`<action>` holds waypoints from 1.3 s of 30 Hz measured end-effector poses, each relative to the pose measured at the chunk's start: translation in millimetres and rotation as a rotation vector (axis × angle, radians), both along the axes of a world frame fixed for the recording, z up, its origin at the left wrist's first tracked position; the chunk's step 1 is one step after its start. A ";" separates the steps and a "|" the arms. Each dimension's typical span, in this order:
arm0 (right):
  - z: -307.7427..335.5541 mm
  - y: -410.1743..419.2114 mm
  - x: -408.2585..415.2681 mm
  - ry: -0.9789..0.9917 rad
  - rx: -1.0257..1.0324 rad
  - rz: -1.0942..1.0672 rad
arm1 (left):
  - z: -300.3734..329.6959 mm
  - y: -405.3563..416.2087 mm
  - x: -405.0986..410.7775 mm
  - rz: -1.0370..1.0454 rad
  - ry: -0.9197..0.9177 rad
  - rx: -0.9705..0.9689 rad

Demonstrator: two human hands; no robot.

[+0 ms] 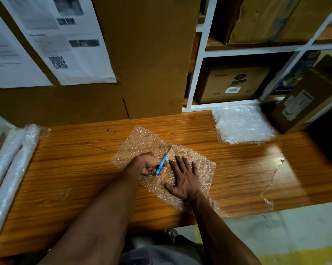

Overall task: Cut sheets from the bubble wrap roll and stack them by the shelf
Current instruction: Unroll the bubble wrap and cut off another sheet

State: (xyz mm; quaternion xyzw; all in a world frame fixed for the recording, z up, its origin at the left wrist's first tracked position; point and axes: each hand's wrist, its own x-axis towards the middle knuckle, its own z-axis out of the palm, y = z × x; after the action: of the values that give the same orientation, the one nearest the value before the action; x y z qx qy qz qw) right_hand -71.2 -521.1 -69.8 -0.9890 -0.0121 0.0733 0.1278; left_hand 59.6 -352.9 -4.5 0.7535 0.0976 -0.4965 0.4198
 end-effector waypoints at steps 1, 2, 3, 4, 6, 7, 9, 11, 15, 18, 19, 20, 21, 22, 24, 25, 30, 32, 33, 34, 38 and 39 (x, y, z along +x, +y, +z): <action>-0.4 0.3 -0.6 -0.002 -0.001 -0.002 | 2.2 -2.3 1.3 -0.004 -0.002 0.003; -0.9 0.6 -1.0 -0.003 0.000 -0.002 | 3.9 -4.4 2.1 -0.008 -0.010 0.008; -1.3 0.8 -1.5 -0.002 0.000 -0.001 | 6.3 -6.5 1.9 -0.010 -0.021 0.015; -1.7 0.7 -1.8 0.001 -0.002 -0.001 | 8.8 -8.9 1.6 -0.011 -0.045 0.019; -1.3 0.6 -2.8 0.001 -0.004 -0.003 | 8.9 -12.9 1.1 0.017 -0.082 0.000; -1.0 0.6 -3.4 -0.001 -0.001 -0.004 | 8.2 -15.0 0.2 0.045 -0.094 -0.022; 0.8 0.2 -4.6 -0.003 0.007 -0.004 | 3.5 -17.6 -0.3 0.121 -0.148 -0.057; 1.3 -0.5 -5.3 -0.005 0.007 -0.004 | 5.0 -19.1 -0.2 0.162 -0.198 -0.079; 1.3 -1.7 -5.6 0.000 0.010 -0.014 | 19.5 -15.3 4.1 0.205 -0.197 -0.181; 3.0 -1.8 -5.8 -0.016 0.035 -0.046 | 21.8 -5.3 6.2 0.144 -0.171 -0.218; 3.2 -2.1 -5.9 -0.020 0.036 -0.060 | 21.7 -1.9 5.5 0.145 -0.146 -0.236; 3.2 -2.8 -5.9 -0.019 0.033 -0.071 | 21.3 1.7 4.2 0.151 -0.124 -0.244; 3.3 -3.4 -6.1 -0.017 0.031 -0.079 | 21.0 5.8 2.3 0.149 -0.113 -0.246; 3.4 -4.4 -6.1 -0.017 0.033 -0.088 | 18.8 10.1 0.7 0.139 -0.111 -0.238; 3.7 -6.8 -6.4 -0.020 0.041 -0.102 | 15.9 20.5 -3.1 0.073 -0.130 -0.202; 4.1 -7.7 -6.6 -0.025 0.042 -0.105 | 13.2 25.2 -5.2 0.025 -0.134 -0.187; 9.2 -4.8 -5.6 -0.050 0.040 -0.073 | 17.8 34.4 -18.8 0.005 -0.018 -0.300; 10.9 -1.5 -4.8 -0.029 0.039 -0.058 | 17.6 35.4 -21.2 0.050 -0.048 -0.339; 10.6 -0.1 -4.4 -0.024 0.043 -0.048 | 16.6 36.4 -21.2 0.062 -0.081 -0.334; 10.6 1.2 -4.1 -0.019 0.048 -0.034 | 16.8 37.1 -22.6 0.078 -0.099 -0.316; 12.8 6.0 0.7 -0.012 0.048 0.027 | 23.3 41.4 -27.7 0.032 -0.080 -0.280; 14.4 7.7 3.1 0.008 0.043 0.024 | 22.5 43.0 -28.4 0.010 -0.076 -0.271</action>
State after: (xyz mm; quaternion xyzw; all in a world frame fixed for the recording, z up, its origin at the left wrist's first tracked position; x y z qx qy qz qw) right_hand -68.1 -513.4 -55.4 -0.9855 -0.0250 0.0783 0.1483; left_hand 31.2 -309.8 18.1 0.7076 0.0174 -0.4740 0.5238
